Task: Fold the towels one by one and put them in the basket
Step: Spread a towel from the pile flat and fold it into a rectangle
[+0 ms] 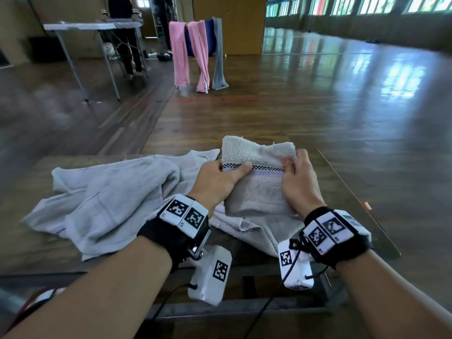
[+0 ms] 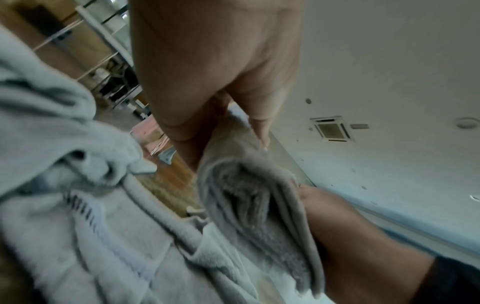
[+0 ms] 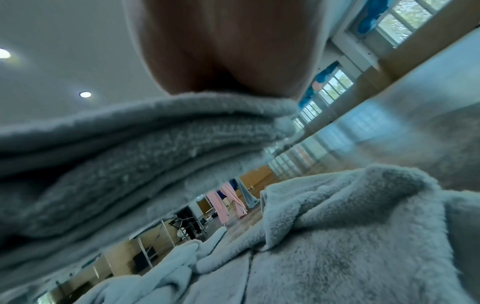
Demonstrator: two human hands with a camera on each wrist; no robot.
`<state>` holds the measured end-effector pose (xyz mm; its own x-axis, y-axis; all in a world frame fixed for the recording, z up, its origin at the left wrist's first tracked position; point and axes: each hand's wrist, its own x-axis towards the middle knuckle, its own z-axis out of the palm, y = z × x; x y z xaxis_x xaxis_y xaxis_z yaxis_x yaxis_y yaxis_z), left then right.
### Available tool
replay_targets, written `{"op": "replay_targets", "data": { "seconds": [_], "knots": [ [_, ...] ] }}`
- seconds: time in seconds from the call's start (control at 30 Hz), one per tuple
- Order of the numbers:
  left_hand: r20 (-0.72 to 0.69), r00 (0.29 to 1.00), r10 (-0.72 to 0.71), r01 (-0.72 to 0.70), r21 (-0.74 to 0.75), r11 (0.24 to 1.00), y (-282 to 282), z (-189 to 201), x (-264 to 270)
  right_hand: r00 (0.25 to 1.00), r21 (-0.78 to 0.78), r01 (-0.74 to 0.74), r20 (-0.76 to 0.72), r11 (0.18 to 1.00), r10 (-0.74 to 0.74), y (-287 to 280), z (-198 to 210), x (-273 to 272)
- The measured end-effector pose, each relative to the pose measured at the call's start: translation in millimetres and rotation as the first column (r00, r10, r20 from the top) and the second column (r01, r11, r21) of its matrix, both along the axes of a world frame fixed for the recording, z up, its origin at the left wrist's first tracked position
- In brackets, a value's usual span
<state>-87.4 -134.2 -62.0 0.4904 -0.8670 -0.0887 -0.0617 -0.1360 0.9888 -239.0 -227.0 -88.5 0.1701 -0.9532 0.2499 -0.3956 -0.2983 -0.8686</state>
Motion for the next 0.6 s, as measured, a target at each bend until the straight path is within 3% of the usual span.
{"op": "replay_targets", "data": {
  "seconds": [0.1, 0.27, 0.4, 0.6],
  "knots": [
    [0.011, 0.999, -0.03, 0.03, 0.043, 0.999, 12.2, 16.4, 5.2, 1.0, -0.077, -0.001, -0.023, 0.997, -0.001, 18.0, 10.7, 5.9],
    [-0.092, 0.995, -0.041, 0.052, 0.113, 0.992, 42.3, 49.0, 12.1, 0.993, 0.011, -0.093, -0.077, 0.996, 0.094, 40.4, 49.2, 11.0],
    [-0.078, 0.997, -0.02, 0.027, 0.093, 0.995, 77.9, 90.7, 20.5, 0.98, 0.103, -0.199, 0.008, 0.975, 0.199, 64.5, 91.2, 20.1],
    [0.05, 0.996, 0.071, -0.071, -0.001, 0.997, 147.4, 141.1, 46.0, 0.952, 0.081, -0.295, 0.113, 0.952, 0.285, 112.7, 137.5, 48.1]
  ]
}}
